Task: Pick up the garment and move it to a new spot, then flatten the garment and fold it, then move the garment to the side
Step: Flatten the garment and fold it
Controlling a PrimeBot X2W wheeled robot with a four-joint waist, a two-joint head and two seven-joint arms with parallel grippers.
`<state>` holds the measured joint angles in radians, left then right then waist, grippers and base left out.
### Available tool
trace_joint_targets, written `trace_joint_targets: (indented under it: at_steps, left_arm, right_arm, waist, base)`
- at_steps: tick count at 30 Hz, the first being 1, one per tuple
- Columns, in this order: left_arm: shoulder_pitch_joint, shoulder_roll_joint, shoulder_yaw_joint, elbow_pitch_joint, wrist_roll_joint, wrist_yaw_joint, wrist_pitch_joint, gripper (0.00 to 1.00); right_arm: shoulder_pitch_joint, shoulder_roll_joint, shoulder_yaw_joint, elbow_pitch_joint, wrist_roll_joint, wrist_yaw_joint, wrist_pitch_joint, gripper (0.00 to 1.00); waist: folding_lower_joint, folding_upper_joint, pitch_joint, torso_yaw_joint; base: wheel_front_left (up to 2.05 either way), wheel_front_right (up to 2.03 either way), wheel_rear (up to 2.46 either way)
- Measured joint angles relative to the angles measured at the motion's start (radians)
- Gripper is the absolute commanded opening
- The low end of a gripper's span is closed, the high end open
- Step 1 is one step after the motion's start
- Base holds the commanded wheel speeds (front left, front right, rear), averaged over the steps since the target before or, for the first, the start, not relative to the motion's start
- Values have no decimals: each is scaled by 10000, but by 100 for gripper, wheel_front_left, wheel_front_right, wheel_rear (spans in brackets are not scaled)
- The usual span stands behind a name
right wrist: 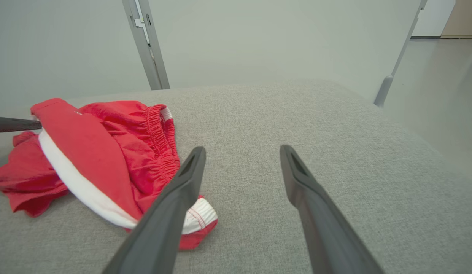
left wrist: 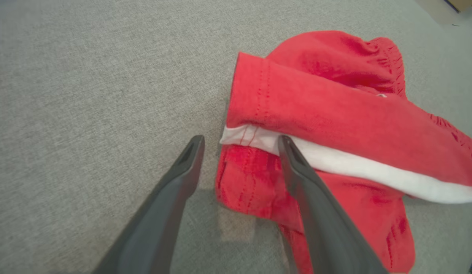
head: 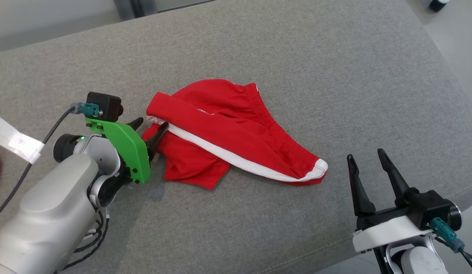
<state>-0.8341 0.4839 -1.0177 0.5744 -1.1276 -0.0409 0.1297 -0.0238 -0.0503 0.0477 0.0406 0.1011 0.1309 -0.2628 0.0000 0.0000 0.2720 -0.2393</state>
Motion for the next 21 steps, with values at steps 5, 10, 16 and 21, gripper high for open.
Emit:
trace_joint_targets:
  at_steps: [5, 10, 16, 21]
  left_arm:
    - [-129, -351, 19, 428, -205, -290, 25, 100]
    - [-270, -650, 44, 779, -385, -487, 13, 100]
    - [-360, -838, -42, 1095, -431, -658, -4, 48]
    - [-375, -905, -125, 1179, -431, -744, -69, 0]
  right_arm:
    - [-2, -6, 111, 58, -59, 0, 0, 100]
    - [-11, -81, 174, 92, -59, 0, 0, 100]
    - [-1, -105, 167, 105, -69, 0, 0, 100]
    - [48, -104, 150, 105, -69, 0, 0, 100]
  waist:
    - [0, 0, -23, 46]
    - [0, 0, -80, 62]
    - [0, 0, -174, 54]
    - [0, 0, -211, 72]
  base:
    - [0, 0, 0]
    - [0, 0, 0]
    - [0, 0, 0]
    - [0, 0, 0]
